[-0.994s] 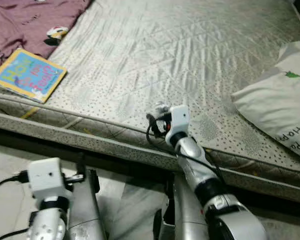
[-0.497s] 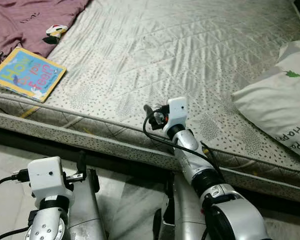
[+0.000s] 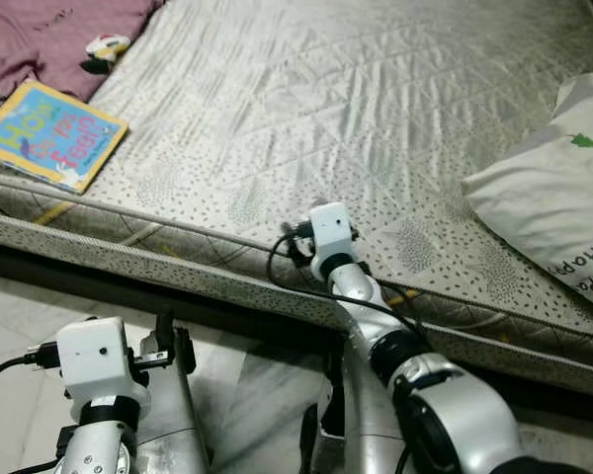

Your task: Clean up the room

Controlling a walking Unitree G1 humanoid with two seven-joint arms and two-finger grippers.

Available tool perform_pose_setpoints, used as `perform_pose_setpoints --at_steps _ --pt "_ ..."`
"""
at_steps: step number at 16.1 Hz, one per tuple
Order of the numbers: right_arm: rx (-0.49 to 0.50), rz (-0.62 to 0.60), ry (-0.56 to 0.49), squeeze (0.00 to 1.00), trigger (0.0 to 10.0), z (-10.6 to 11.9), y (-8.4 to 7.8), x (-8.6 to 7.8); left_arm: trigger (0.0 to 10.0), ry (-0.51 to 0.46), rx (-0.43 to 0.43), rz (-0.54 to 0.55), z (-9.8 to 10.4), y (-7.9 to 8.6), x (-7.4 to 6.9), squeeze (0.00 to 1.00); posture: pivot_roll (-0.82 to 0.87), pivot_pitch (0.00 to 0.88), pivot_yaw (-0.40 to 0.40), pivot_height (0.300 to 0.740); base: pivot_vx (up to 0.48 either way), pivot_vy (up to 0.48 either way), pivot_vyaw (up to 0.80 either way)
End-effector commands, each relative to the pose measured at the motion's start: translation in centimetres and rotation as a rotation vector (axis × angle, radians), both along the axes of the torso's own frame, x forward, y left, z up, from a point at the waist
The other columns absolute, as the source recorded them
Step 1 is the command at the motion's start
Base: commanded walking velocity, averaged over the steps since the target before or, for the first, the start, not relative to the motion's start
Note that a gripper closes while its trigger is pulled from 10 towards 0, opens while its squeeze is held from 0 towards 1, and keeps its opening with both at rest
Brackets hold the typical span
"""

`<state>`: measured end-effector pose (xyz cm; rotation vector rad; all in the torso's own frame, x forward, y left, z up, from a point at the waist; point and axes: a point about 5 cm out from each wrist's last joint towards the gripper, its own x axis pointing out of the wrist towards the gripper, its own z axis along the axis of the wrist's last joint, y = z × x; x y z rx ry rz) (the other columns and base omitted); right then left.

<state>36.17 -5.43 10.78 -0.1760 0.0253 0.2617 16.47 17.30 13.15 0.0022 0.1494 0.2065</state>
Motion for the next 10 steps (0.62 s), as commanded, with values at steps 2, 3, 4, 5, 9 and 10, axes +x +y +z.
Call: perform_pose_setpoints --at_steps 2,3,4,5,9,10 --pt "-0.057 -0.037 -0.002 0.00 10.0 0.0 0.0 0.2 10.0 0.008 0.002 0.020 0.2 0.1 -0.4 0.00 0.23 0.294 -0.157 0.526 0.000 0.000 0.00" --pt "-0.070 -0.043 -0.004 0.00 10.0 0.2 0.3 0.3 10.0 0.011 0.000 0.022 0.1 0.0 -0.5 0.00 0.23 0.297 -0.158 0.526 0.000 0.000 0.00" --pt "-0.108 -0.052 -0.006 0.00 10.0 0.1 0.5 0.2 10.0 0.015 -0.002 0.022 0.1 -0.1 -0.6 0.00 0.23 0.300 -0.158 0.526 0.000 0.000 0.00" --pt "-0.142 -0.062 -0.001 0.00 10.0 -0.2 0.6 0.1 10.0 0.018 -0.004 0.022 0.1 -0.2 -0.7 0.00 0.23 0.303 -0.160 0.526 0.000 0.000 0.00" --pt "-0.215 -0.104 0.041 0.00 0.0 -0.9 0.0 0.1 10.0 0.026 -0.009 0.032 0.2 -0.2 -1.0 0.00 0.24 0.314 -0.166 0.526 0.000 0.000 0.00" --pt "-0.226 -0.114 0.036 0.00 0.0 -0.8 -0.1 0.2 10.0 0.027 -0.009 0.032 0.2 -0.2 -1.0 0.00 0.24 0.315 -0.168 0.526 0.000 0.000 0.00"
